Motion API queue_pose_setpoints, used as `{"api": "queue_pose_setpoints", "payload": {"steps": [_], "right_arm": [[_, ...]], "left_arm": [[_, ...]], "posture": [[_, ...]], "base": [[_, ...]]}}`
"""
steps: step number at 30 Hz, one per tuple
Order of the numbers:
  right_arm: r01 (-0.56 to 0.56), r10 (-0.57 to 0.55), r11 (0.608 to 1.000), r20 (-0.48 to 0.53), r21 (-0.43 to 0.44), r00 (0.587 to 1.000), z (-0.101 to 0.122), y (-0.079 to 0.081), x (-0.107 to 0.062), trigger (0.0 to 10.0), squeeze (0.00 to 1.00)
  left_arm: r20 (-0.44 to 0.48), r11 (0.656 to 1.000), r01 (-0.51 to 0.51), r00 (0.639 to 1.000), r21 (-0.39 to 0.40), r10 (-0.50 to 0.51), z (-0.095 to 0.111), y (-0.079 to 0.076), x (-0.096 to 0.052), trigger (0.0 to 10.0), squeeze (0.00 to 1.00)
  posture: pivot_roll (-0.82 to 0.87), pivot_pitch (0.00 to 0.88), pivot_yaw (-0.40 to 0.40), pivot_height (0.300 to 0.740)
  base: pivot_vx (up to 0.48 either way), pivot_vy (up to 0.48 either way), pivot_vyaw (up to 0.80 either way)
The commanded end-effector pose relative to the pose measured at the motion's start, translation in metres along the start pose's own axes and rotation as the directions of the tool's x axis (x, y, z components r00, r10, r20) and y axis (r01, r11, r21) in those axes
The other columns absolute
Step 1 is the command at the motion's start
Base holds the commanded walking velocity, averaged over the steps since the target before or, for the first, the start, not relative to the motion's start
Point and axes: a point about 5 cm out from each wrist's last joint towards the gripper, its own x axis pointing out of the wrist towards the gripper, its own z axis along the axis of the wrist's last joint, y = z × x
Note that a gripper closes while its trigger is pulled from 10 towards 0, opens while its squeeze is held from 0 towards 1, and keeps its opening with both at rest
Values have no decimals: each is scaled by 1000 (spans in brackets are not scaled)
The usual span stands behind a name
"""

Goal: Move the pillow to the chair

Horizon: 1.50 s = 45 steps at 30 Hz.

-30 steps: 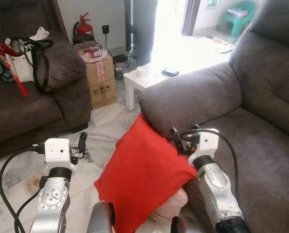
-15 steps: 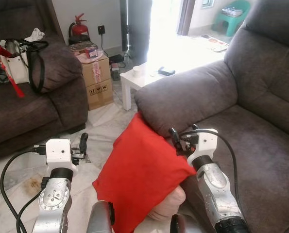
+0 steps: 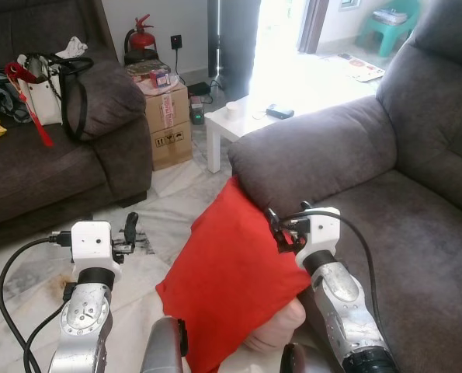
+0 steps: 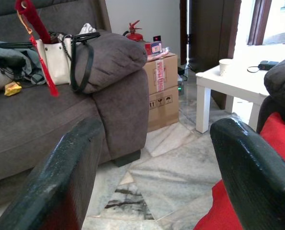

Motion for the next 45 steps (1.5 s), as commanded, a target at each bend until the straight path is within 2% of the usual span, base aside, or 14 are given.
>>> {"api": "queue_pose_setpoints", "payload": {"steps": [1,16,27,31,33,34,36,37,38,40,41,45], "right_arm": [[9,-9,1000,-10,4,1000,-1,-1,0,10000,0],[1,0,1000,-10,15,1000,-1,1,1,10000,0],[9,-9,1000,-30,11,999,-5,-1,1,10000,0],[22,-22,1000,-52,3,998,-9,-3,1,10000,0],[42,-43,999,-99,-15,994,-15,-7,1,10000,0],[42,-43,999,-99,-15,994,-15,-7,1,10000,0],[48,-49,999,-115,-12,992,-19,-9,1,10000,0],[48,-50,999,-135,-17,990,-22,-10,1,10000,0],[48,-52,998,-160,-30,986,-26,-11,2,10000,0],[47,-53,998,-175,-42,983,-27,-12,3,10000,0],[46,-54,998,-179,-44,982,-28,-12,5,10000,0],[49,-54,998,-207,-28,977,-31,-14,6,10000,0]], "left_arm": [[0,1000,2,1000,-1,-2,1,0,1,10000,0],[8,1000,10,1000,8,-10,3,-1,2,10000,0],[-9,999,33,999,8,-33,-1,-4,0,10000,0],[-59,999,38,998,9,-38,-13,-3,-4,10000,0],[-127,999,47,991,5,-46,-28,-2,-11,10000,0],[-127,999,47,991,5,-46,-28,-2,-11,10000,0],[-203,998,53,978,15,-49,-45,-1,-20,10000,0],[-257,998,58,965,32,-48,-55,0,-24,10000,0],[-346,995,64,938,73,-35,-73,3,-33,10000,0],[-446,993,51,895,103,0,-94,10,-45,10000,0],[-499,993,33,866,115,29,-108,16,-57,10000,0],[-537,989,29,842,145,54,-119,22,-72,10000,0]], "posture": [[30,59,-17,593],[33,54,-14,593],[35,53,-14,593],[36,50,-14,593],[41,49,-15,593],[41,49,-15,593],[42,50,-15,593],[45,52,-15,593],[45,53,-15,593],[42,57,-11,593],[42,57,-11,593],[38,61,-11,593]], "base": [[292,0,0],[334,0,0],[0,0,0],[0,0,0],[0,0,0],[0,0,0],[0,0,0],[0,0,0],[0,0,0],[0,0,0],[0,0,0],[0,0,0]]}}
